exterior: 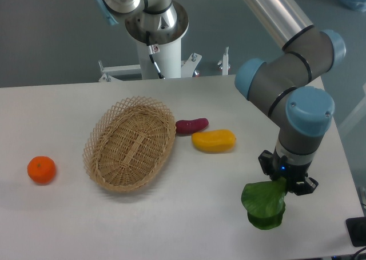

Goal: Pick up the green vegetable from the basket
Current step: 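Carry the held bok choy away from the basket, past the yellow item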

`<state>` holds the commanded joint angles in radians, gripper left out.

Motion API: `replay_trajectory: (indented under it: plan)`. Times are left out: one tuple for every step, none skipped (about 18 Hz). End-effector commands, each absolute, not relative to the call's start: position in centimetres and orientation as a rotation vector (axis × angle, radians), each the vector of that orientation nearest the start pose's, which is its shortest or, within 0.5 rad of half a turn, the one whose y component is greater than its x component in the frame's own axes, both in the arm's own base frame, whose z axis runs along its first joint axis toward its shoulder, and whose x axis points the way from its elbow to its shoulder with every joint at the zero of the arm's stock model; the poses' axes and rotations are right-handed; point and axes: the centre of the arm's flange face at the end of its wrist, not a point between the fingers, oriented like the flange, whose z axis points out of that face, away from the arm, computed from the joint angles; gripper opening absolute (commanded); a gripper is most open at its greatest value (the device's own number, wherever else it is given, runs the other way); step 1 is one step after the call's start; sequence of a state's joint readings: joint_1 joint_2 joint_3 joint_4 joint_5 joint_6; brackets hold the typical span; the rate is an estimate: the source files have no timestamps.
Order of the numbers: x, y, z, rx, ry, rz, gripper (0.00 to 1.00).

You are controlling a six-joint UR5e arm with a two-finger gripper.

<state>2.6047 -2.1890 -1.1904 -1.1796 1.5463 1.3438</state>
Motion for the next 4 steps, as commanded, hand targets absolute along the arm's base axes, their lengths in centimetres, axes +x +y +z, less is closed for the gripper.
replay_trajectory:
  plan:
    - [-56.76,49.58,33.35,-3.017,0.474,0.206,0.19]
    - [-56.75,49.60,33.35,-3.016,0.474,0.205,0.19]
    - [-56.75,49.61,33.35,-3.014,0.474,0.204,0.19]
    - [-56.75,49.60,33.35,-3.016,0.474,0.205,0.19]
